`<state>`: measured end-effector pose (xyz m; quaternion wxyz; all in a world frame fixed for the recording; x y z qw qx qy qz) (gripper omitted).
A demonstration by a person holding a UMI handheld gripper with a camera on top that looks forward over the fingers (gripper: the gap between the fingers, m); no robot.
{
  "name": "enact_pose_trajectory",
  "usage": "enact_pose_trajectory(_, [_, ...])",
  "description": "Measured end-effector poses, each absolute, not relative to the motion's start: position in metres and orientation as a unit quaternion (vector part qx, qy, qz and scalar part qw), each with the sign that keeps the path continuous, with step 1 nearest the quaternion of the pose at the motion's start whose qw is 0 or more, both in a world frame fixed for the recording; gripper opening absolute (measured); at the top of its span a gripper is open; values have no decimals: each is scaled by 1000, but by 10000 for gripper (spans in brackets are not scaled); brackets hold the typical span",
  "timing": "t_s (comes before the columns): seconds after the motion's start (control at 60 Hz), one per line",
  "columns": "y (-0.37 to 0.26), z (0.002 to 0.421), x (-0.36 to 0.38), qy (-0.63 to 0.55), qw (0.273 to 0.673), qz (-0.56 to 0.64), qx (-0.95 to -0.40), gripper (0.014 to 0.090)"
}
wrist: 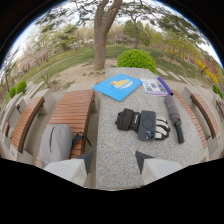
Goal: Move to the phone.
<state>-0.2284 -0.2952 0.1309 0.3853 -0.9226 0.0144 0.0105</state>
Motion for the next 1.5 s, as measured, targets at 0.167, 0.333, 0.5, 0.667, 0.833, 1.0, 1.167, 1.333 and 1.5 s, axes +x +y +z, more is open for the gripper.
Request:
enact_pose_trajectory(0.167, [-302,131,-218,17,384,2,-923,848])
enact_pose_trajectory(0.333, [-313,122,-188,23,382,-13,-924,848])
enact_pose_trajectory(0.5, [-310,110,-147,36,380,-37,-923,848])
enact_pose_trajectory(0.667, [-279,99,-118,34,383,-46,-922,844])
enact_pose_trajectory(0.833, [-233,81,-105,24,381,-39,-924,845])
enact_pose_trajectory(1.0, [-176,61,-92,16,383,-39,-923,845])
enact_pose_trajectory(1.167, [-131,44,-84,15,382,-38,-923,846])
enact_pose_trajectory(1.333, [-105,33,-79,16,381,-33,-924,846])
enact_pose_trajectory(1.5, [-100,24,-79,13,374,-31,-927,845])
